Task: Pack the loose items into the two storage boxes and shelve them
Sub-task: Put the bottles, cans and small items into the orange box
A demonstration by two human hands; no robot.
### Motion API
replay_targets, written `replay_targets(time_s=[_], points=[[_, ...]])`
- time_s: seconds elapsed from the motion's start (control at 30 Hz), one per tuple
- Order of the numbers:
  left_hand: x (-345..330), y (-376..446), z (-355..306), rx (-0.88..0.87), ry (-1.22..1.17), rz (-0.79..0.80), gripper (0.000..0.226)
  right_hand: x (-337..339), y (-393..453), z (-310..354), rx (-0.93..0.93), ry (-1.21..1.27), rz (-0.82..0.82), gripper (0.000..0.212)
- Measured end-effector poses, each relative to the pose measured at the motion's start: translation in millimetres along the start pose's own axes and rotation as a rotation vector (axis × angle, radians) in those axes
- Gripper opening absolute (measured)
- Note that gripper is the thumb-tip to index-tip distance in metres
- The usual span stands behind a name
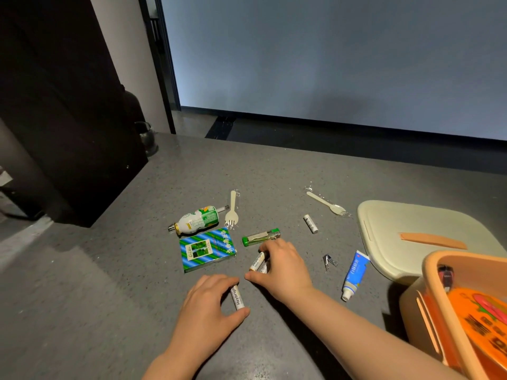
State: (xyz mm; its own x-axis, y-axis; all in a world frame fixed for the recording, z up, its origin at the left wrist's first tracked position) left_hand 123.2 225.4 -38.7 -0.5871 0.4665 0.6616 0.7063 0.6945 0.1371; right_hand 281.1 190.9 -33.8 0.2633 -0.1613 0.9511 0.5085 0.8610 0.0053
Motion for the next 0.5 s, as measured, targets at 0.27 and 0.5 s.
replay_targets(time_s=[0.27, 0.5], points=[[4, 0, -10, 0.024, -0.007, -0.011, 0.054, 10, -12, -4, 0.026, 0.022, 0.006, 0.061], [18, 17, -75, -0.029, -0.075, -0.087, 0.05, 115, -48, -33, -0.115, 0.288, -0.224, 0.053]])
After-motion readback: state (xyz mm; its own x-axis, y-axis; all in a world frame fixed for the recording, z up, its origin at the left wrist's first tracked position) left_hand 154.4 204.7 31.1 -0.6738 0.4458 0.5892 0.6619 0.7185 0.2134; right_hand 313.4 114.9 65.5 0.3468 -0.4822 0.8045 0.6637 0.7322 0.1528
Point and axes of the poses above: each hand's wrist, its own y-axis towards the middle knuckle, its own x-axis out of the back of the hand, z = x × y, the point moved 10 cm from there along y, towards the middle knuckle, and after that the axes turned 11 degrees about -y, right-handed, at the moved point
